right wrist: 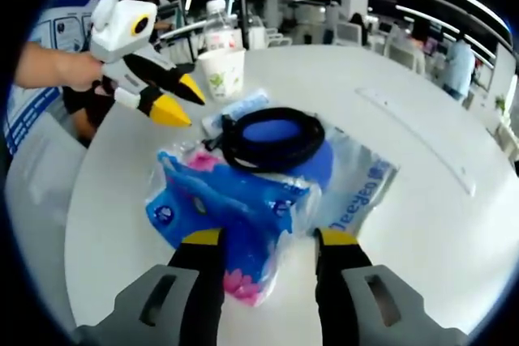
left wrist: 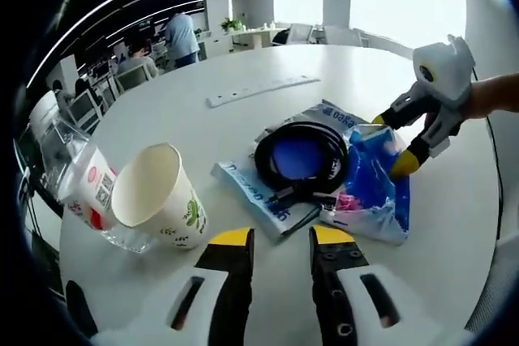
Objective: Arrange the tabletop items into an orderly group along one side of the table until the central work area is clear of visible clutter.
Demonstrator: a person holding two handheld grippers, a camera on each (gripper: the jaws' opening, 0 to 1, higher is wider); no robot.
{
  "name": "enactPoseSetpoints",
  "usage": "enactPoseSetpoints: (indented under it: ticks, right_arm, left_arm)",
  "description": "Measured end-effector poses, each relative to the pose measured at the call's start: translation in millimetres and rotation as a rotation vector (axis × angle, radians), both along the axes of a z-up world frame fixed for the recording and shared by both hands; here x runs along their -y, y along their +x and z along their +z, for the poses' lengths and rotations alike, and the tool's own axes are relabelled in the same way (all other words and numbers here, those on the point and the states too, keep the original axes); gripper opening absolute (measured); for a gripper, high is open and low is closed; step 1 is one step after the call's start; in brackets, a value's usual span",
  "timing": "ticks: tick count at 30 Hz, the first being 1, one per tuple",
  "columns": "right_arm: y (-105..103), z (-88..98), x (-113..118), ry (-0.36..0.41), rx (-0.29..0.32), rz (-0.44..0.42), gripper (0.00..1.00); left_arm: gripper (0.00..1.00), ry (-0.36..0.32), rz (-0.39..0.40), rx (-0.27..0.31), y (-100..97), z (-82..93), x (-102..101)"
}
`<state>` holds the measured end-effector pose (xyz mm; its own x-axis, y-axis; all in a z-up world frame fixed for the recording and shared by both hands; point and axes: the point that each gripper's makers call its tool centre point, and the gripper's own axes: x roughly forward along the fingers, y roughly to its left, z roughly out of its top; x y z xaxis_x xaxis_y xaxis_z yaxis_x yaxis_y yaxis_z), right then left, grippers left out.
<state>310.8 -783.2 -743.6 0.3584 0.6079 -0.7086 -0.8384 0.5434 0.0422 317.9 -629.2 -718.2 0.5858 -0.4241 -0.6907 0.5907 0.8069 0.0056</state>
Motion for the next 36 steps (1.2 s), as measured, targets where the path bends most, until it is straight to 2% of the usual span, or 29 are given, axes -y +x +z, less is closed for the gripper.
enactPoseSetpoints:
  ticks: [16,24,27,36]
  right_arm:
    - [1,0.3,1,0.012,0.003,0.0,0.4]
    - [0,0.6,1,0.017,-0.002,-0.009,0.41]
    - [-2,0.7,2,0.017,-0.004,-0.013,0.41]
    - [-12,0.7,9,0.018,-0.013,-0.023,0.41]
  left_arm:
    - [0.11,0.015,0.016,-0.034,12.3,-13.3,3]
    - [0.06,0.018,0.035,-0.056,11.5,-17.8,4]
    - [0.06,0.037,0.017,-0.05,10.2,-17.3,6]
    - [0.05,0.027,-0.005,-0.071,0.6,-17.7,12]
